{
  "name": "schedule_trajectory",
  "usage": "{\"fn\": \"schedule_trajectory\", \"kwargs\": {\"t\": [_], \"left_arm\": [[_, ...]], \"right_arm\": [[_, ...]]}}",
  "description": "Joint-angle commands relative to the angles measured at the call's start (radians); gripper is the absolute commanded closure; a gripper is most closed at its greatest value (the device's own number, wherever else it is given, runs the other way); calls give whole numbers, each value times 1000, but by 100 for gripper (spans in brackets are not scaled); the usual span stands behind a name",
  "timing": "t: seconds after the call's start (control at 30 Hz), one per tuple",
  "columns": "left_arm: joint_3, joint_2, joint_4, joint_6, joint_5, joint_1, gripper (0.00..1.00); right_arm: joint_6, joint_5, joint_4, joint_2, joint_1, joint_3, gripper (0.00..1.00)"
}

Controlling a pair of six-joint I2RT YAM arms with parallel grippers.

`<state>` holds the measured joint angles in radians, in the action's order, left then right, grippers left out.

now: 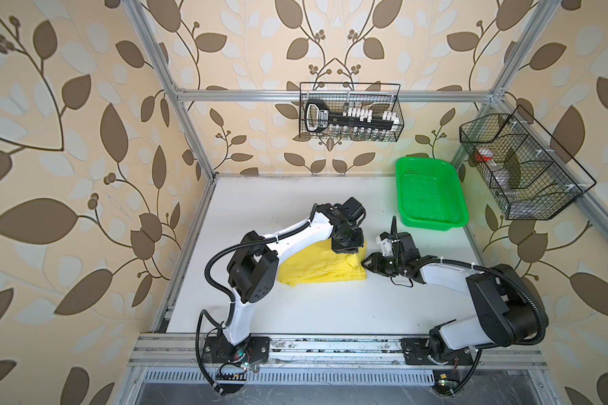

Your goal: Fold and stack the trousers

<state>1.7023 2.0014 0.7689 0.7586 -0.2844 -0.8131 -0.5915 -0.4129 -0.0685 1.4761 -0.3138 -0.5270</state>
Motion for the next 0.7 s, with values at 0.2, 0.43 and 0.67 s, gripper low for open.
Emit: {"fn": "schedule_trajectory", "kwargs": {"t": [0.2, 0.43, 0.67], "left_arm": [[27, 8, -86, -69, -180, -21, 75], [-5, -81, -7, -162, -233, -18, 53], [-128, -249, 161, -246, -98, 69, 52]], "right_arm": [[28, -2, 132, -125, 70, 31, 58], [135, 32, 369, -288, 151, -77, 58], [115, 3, 336, -358, 42, -153, 61]]}}
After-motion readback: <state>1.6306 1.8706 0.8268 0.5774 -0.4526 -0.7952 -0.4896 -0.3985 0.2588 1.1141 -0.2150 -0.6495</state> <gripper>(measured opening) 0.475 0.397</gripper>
